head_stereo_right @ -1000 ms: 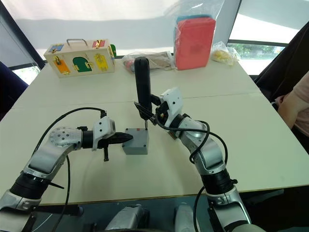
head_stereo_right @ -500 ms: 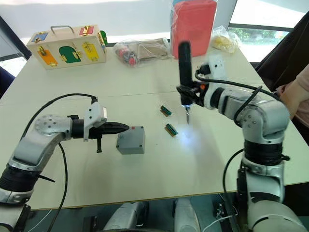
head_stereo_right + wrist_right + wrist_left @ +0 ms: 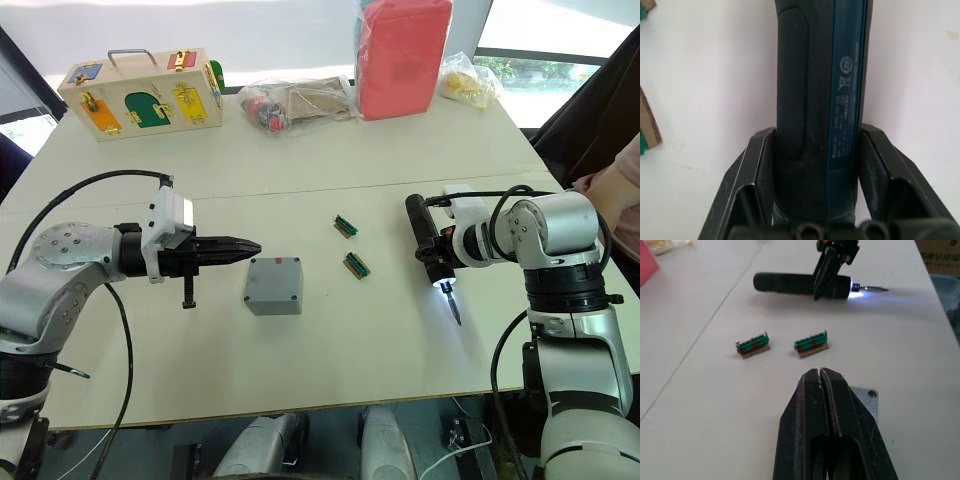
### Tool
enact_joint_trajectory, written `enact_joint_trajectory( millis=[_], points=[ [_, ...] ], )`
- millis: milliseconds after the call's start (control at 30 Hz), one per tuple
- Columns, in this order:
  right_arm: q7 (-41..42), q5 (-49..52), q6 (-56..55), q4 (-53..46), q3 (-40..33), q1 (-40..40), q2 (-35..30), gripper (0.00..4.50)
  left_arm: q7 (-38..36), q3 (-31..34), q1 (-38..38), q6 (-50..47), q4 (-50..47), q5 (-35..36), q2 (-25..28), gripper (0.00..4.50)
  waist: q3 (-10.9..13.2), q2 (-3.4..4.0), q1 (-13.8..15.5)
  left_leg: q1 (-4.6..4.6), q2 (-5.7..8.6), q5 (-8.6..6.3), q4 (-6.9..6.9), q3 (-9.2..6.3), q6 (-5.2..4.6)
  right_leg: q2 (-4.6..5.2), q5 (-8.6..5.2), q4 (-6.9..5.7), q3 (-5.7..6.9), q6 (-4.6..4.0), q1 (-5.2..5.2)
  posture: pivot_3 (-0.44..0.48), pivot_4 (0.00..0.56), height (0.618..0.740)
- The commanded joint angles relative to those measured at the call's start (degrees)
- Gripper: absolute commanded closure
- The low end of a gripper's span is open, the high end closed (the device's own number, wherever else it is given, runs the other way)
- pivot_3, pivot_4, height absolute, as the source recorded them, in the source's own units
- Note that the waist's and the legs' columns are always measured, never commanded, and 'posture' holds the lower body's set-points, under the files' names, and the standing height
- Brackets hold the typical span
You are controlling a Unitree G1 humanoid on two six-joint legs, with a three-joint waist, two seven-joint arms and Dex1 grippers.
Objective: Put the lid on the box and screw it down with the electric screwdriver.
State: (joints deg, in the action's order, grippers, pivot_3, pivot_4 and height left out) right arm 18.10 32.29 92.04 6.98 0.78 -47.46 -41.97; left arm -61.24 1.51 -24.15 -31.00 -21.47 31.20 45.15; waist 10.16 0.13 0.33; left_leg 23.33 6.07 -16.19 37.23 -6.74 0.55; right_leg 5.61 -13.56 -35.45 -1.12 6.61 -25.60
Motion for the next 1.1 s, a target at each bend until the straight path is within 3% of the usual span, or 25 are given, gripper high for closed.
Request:
enact_joint_trajectory(
  millis=[33, 100, 267, 367, 533, 633, 700, 933, 1100],
  points=[
    [0.36, -1.6, 0.44, 1.32, 0.75, -0.51, 0.47, 2.67, 1.93, 2.51, -0.45, -1.43, -3.36, 2.56, -0.05, 4.5, -0.01, -0.03, 0.05, 0.0, 0.0, 0.0, 0.02, 0.0, 0.0, -0.01, 0.02, 0.0, 0.0, 0.01, 0.02, 0.0, 0.15, 0.74],
    [0.5, -2.97, -0.26, 2.63, 0.9, -1.65, 0.96, 1.68, 2.83, 3.13, 0.5, -2.07, -4.41, 3.18, 0.32, 4.5, -0.01, -0.03, 0.03, -0.02, 0.0, 0.0, 0.09, 0.0, 0.0, -0.02, 0.06, 0.0, 0.0, 0.02, 0.06, 0.0, 0.15, 0.74],
    [2.21, -4.59, -2.7, 1.5, 2.52, -3.99, -0.92, 0.04, 3.48, 3.75, 2.82, -2.13, -5.0, 3.05, 1.33, 4.5, -0.01, -0.02, -0.05, -0.06, 0.01, 0.01, 0.16, 0.01, 0.02, -0.04, 0.16, -0.01, -0.01, 0.0, 0.11, 0.0, 0.15, 0.74],
    [6.99, -7.06, -12.05, -6.44, 8.68, -4.25, -6.12, 0.04, 4.45, 4.58, 4.04, -1.27, -3.47, 1.85, 1.8, 4.5, 0.05, 0.05, 0.2, -0.05, 0.03, 0.04, 0.18, 0.01, 0.04, -0.07, 0.2, -0.06, 0.0, 0.01, 0.09, 0.0, 0.15, 0.74],
    [12.27, -7.1, -21.64, -13.04, 7.55, -4.66, -6.02, 0.04, 5.37, 3.25, 6.3, 0.81, -0.63, -1.93, 2.54, 4.5, 0.06, 0.03, -0.78, -0.08, -0.01, 0.04, 0.17, 0.04, 0.04, -0.1, 0.21, -0.08, -0.02, 0.02, 0.07, 0.0, 0.15, 0.74],
    [15.0, -5.74, -26.78, -18.93, 6.94, -1.66, -3.65, 0.64, 5.73, 1.18, 7.73, 3.8, 3.11, -5.99, 2.21, 4.5, 0.06, 0.02, -1.1, -0.08, -0.03, 0.04, 0.17, 0.03, 0.04, -0.09, 0.21, -0.11, -0.01, 0.02, 0.07, 0.0, 0.15, 0.74],
    [15.88, -4.89, -28.16, -23.02, 7.27, 1.51, -1.73, 1.3, 5.83, -0.07, 8.54, 5.74, 5.07, -8.07, 1.52, 4.5, 0.05, 0.01, -1.12, -0.12, -0.03, 0.04, 0.17, 0.04, 0.04, -0.08, 0.21, -0.16, -0.05, 0.02, 0.07, 0.0, 0.15, 0.74],
    [16.54, -7.92, -34.43, -27.34, 12.76, 10.07, 3.48, 4.33, 6.83, -4.41, 8.58, 10.46, 10.9, -13.23, -2.25, 4.5, 0.06, -0.02, -0.84, -0.07, 0.04, 0.01, 0.65, 0.03, 0.0, -0.04, 0.2, -0.5, -0.05, 0.02, 0.11, 0.0, 0.15, 0.74],
    [17.13, -9.21, -36.39, -27.7, 17.28, 13.98, 7.76, 4.48, 7.92, -6.75, 7.54, 13.13, 15.07, -16.53, -5.5, 4.5, 0.05, -0.03, -0.83, -0.09, 0.04, 0.01, 0.72, 0.0, -0.01, -0.05, 0.2, -0.6, -0.04, 0.01, 0.12, 0.0, 0.15, 0.74]
  ],
)
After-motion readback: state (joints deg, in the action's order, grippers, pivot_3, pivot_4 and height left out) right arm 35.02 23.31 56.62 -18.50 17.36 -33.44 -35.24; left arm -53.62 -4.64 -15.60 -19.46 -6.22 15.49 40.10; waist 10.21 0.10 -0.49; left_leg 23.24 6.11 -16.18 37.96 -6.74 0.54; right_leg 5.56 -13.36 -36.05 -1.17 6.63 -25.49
